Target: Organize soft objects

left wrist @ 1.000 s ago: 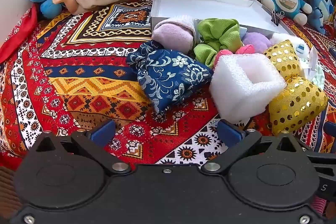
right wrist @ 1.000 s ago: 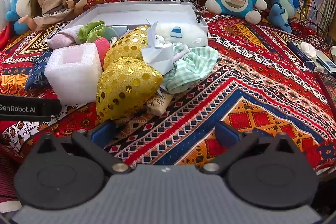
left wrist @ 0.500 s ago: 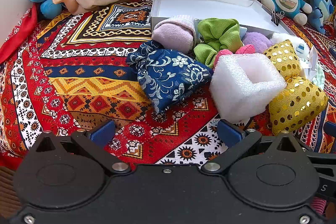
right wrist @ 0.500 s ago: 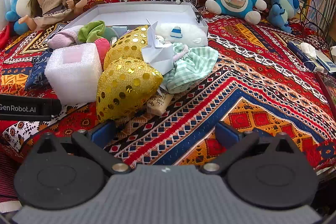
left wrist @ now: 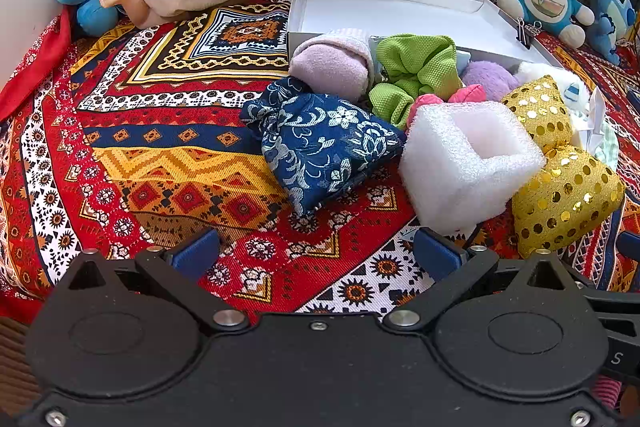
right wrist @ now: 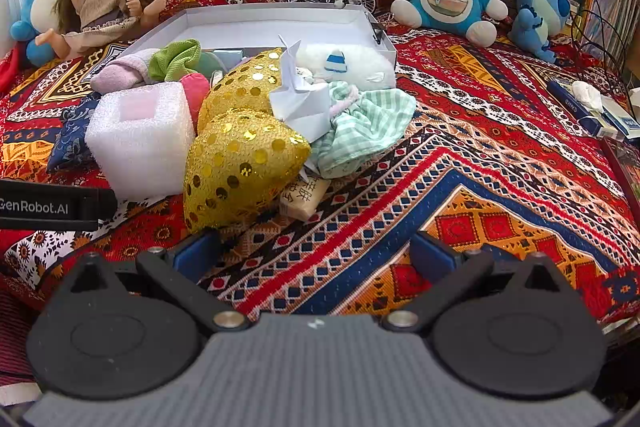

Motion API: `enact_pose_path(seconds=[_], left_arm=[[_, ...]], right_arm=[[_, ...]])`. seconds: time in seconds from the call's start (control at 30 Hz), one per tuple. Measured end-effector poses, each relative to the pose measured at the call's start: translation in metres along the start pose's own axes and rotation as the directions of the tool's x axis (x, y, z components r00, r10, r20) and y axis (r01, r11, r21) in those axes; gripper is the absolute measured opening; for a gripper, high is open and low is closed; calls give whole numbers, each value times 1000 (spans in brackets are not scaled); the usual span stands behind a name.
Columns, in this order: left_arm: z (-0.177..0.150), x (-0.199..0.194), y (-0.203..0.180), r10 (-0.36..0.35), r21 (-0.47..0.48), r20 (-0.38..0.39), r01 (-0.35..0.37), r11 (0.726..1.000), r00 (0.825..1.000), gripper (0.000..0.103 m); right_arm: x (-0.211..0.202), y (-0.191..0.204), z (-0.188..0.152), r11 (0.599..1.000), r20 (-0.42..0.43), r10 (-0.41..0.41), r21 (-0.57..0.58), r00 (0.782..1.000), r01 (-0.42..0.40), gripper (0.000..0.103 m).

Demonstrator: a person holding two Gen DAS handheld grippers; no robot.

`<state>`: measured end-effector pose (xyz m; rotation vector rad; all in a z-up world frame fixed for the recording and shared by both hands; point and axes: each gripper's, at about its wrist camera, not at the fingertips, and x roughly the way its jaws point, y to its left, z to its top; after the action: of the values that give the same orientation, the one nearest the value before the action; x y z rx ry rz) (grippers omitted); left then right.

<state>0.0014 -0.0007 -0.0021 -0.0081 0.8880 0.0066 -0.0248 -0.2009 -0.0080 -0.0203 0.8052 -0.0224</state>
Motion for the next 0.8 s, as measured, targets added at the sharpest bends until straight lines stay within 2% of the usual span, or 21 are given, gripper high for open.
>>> enact_pose_path(seconds=[0.8], left_arm=[[0,0,0,1,1,1,-1,1000,1000,103]], right_arm=[[4,-1,-1,1000,7,6,-5,1000,-6,103]])
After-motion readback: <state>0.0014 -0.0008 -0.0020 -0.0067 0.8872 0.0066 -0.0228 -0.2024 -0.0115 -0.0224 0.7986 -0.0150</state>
